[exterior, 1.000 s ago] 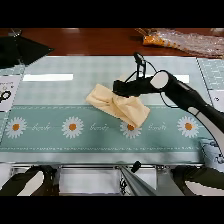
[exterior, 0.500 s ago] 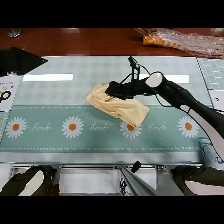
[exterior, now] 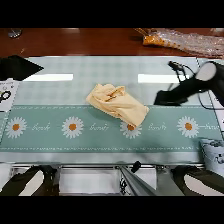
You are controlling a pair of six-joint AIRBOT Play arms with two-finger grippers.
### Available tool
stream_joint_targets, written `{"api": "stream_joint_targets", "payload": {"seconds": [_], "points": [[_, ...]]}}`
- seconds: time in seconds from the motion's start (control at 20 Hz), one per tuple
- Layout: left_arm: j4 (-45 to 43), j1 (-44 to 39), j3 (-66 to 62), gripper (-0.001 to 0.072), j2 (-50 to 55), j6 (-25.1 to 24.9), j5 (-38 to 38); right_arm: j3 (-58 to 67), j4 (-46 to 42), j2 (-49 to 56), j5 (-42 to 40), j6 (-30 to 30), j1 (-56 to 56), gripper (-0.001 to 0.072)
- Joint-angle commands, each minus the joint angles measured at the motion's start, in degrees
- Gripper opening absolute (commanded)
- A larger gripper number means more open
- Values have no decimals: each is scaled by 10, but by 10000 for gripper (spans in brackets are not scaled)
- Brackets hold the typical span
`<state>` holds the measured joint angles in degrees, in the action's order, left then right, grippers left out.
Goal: Fold the shirts.
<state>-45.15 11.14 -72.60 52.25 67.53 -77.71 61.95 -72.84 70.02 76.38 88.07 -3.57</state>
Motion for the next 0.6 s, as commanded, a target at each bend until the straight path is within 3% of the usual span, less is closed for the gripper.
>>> {"api": "stream_joint_targets", "payload": {"seconds": [0.0,0.05,0.3,0.55], "points": [[-17,0,0,18,0,3,1,-116,-21,-89,28,-4,102,560],[-17,0,0,18,0,3,1,-168,25,-112,1,-5,123,605],[-16,0,0,18,0,3,1,-354,343,-145,-170,-76,125,605],[-16,0,0,18,0,8,0,-395,364,-143,-329,-37,32,604]]}}
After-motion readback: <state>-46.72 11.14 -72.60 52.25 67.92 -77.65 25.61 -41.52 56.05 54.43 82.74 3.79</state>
